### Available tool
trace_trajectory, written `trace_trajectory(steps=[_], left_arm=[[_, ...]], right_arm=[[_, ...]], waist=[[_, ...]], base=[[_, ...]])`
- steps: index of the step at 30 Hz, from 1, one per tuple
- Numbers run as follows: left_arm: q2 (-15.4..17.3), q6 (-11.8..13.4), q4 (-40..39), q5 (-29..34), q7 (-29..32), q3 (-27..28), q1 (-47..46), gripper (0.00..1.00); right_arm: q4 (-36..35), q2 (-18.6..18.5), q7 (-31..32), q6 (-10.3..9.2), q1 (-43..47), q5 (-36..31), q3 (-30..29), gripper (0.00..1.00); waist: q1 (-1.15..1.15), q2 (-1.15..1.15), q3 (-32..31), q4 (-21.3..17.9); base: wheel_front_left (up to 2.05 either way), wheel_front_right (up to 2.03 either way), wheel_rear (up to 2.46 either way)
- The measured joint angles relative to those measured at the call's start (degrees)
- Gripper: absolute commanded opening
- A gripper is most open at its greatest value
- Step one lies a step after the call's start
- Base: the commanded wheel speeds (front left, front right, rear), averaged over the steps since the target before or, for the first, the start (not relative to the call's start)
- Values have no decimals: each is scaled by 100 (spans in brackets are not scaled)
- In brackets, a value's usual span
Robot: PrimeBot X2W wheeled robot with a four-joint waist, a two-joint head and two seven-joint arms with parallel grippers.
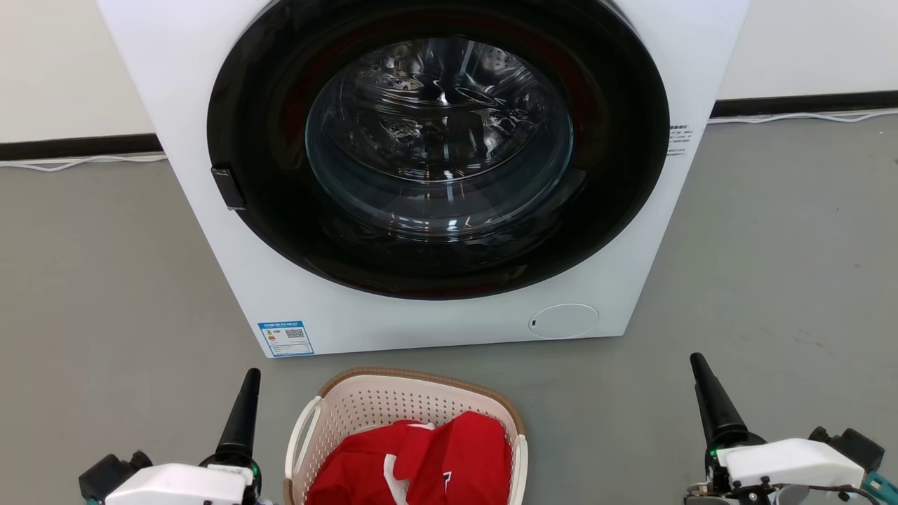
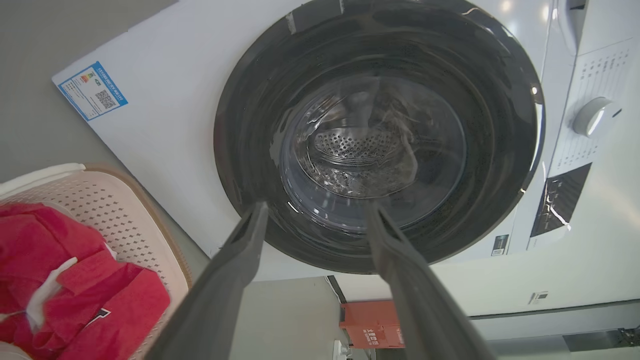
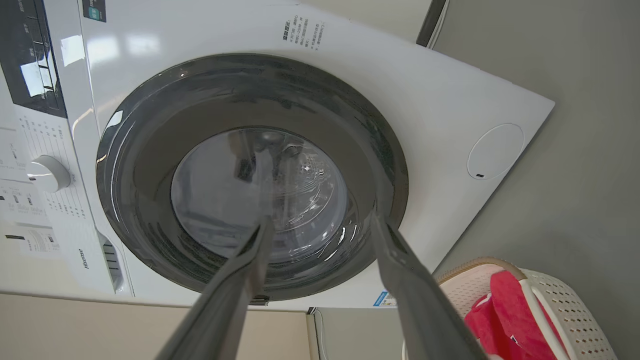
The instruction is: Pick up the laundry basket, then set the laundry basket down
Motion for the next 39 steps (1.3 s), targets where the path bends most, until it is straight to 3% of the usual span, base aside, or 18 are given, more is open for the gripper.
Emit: trace_trajectory(steps=[17,39], left_arm=[[27,0,-85,1768,-268,-120,-27,100],[47,-1,-145,3173,-632,-293,-116,100]], right_arm=[[-23,-53,-290,3,-140,-1349,300,100],[-36,-60,-645,4,-344,-2806,531,100]], waist=[[0,0,3,3],[-1,0,35,7]], base=[[0,0,0],[0,0,0]])
